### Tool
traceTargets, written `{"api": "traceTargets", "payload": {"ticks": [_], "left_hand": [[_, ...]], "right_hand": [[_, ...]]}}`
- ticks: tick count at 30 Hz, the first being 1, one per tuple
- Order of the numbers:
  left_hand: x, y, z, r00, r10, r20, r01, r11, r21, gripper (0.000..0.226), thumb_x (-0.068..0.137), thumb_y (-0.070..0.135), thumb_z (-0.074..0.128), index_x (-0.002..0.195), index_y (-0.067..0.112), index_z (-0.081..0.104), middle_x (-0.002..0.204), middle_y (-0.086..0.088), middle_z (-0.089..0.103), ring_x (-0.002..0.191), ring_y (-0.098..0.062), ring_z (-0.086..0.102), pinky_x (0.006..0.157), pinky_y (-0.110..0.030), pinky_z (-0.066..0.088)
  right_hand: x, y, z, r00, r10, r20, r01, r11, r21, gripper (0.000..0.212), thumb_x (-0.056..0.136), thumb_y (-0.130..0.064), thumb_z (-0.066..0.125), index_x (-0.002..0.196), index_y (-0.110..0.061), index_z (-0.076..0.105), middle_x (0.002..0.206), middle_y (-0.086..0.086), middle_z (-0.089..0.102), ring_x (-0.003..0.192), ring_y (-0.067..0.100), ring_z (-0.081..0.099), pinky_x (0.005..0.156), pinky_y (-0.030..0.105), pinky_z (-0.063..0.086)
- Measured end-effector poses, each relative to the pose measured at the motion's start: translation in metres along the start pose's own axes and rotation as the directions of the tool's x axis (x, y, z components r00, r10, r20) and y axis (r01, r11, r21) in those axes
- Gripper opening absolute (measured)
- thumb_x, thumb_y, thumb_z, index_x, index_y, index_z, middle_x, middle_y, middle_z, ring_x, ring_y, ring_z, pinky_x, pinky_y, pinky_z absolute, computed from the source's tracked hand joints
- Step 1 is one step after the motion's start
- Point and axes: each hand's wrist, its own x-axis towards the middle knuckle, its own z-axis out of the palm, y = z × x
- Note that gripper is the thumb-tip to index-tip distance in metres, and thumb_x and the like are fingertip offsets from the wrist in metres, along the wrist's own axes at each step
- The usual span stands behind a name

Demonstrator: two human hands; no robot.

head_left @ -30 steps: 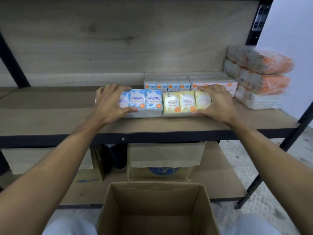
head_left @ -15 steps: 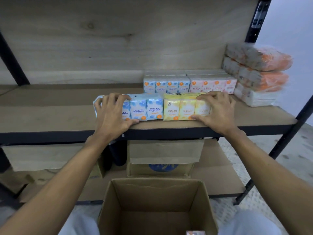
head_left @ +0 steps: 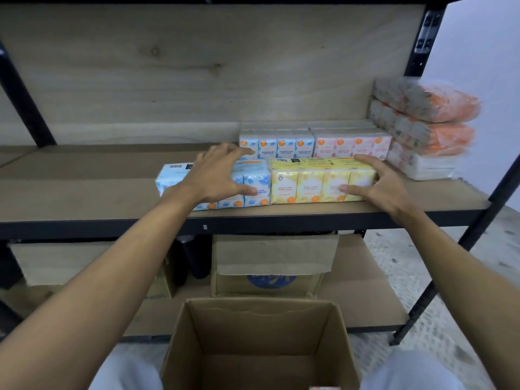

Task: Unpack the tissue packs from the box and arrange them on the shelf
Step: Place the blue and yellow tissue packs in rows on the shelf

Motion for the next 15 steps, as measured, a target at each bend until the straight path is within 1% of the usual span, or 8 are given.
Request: {"api": "traceTargets", "payload": {"ticks": [3, 5, 7, 9, 11, 13, 15], "left_hand": [[0.016, 0.007, 0.003, 0.981, 0.014, 0.194, -0.023, 0.999, 0.043, 0.093, 0.069, 0.065, 0.07, 0.146, 0.035, 0.029, 0.152, -0.001, 0.034, 0.137, -0.025, 0.031, 0.111, -0.044, 0.022], [0.022, 0.006, 0.005, 0.972, 0.007, 0.236, -0.013, 1.0, 0.022, 0.092, 0.069, 0.063, 0.072, 0.145, 0.037, 0.029, 0.149, -0.002, 0.038, 0.134, -0.026, 0.036, 0.109, -0.044, 0.027], [0.025, 0.004, 0.005, 0.974, -0.009, 0.225, 0.014, 1.0, -0.021, 0.088, 0.068, 0.059, 0.076, 0.142, 0.039, 0.033, 0.139, -0.005, 0.044, 0.127, -0.027, 0.041, 0.104, -0.044, 0.032], [0.026, 0.003, 0.005, 0.978, -0.007, 0.21, 0.024, 0.997, -0.079, 0.085, 0.068, 0.055, 0.078, 0.14, 0.04, 0.036, 0.134, -0.005, 0.045, 0.124, -0.026, 0.041, 0.103, -0.044, 0.033], [0.025, 0.0, 0.003, 0.983, -0.011, 0.181, 0.036, 0.99, -0.137, 0.083, 0.068, 0.053, 0.078, 0.139, 0.042, 0.037, 0.134, -0.004, 0.045, 0.125, -0.026, 0.04, 0.105, -0.044, 0.034], [0.025, -0.002, -0.001, 0.992, -0.018, 0.122, 0.04, 0.982, -0.184, 0.082, 0.067, 0.053, 0.079, 0.138, 0.044, 0.039, 0.138, -0.004, 0.044, 0.128, -0.025, 0.038, 0.107, -0.046, 0.033], [0.028, -0.005, -0.008, 0.997, -0.042, 0.058, 0.055, 0.967, -0.25, 0.082, 0.066, 0.051, 0.08, 0.138, 0.043, 0.041, 0.139, -0.004, 0.044, 0.128, -0.025, 0.04, 0.107, -0.045, 0.035]], "right_hand": [[0.001, -0.002, -0.001, 1.0, 0.008, 0.029, -0.01, 0.997, 0.076, 0.082, 0.06, -0.029, 0.089, 0.132, -0.037, 0.052, 0.124, -0.015, 0.051, 0.113, 0.01, 0.051, 0.096, 0.026, 0.045], [0.003, -0.002, -0.001, 1.0, 0.01, 0.022, -0.012, 0.996, 0.092, 0.084, 0.06, -0.025, 0.089, 0.134, -0.035, 0.05, 0.125, -0.013, 0.05, 0.112, 0.01, 0.051, 0.096, 0.027, 0.045], [0.003, -0.001, 0.001, 1.0, 0.018, -0.01, -0.016, 0.993, 0.116, 0.088, 0.059, -0.023, 0.09, 0.135, -0.034, 0.048, 0.125, -0.012, 0.05, 0.112, 0.011, 0.051, 0.094, 0.026, 0.046], [0.004, 0.0, 0.002, 0.998, 0.026, -0.06, -0.017, 0.989, 0.15, 0.092, 0.057, -0.022, 0.091, 0.136, -0.032, 0.046, 0.125, -0.011, 0.049, 0.112, 0.011, 0.05, 0.093, 0.024, 0.046], [0.004, 0.0, 0.003, 0.994, 0.03, -0.106, -0.009, 0.981, 0.193, 0.094, 0.053, -0.025, 0.092, 0.135, -0.033, 0.047, 0.123, -0.008, 0.053, 0.11, 0.01, 0.052, 0.094, 0.027, 0.047], [0.006, -0.004, 0.003, 0.991, 0.03, -0.132, 0.006, 0.963, 0.269, 0.089, 0.051, -0.025, 0.093, 0.129, -0.034, 0.051, 0.121, -0.006, 0.059, 0.109, 0.009, 0.057, 0.094, 0.031, 0.051], [0.01, -0.013, 0.0, 0.987, 0.02, -0.16, 0.038, 0.934, 0.355, 0.085, 0.05, -0.021, 0.093, 0.126, -0.026, 0.054, 0.119, -0.004, 0.064, 0.108, 0.009, 0.063, 0.091, 0.035, 0.055]]}}
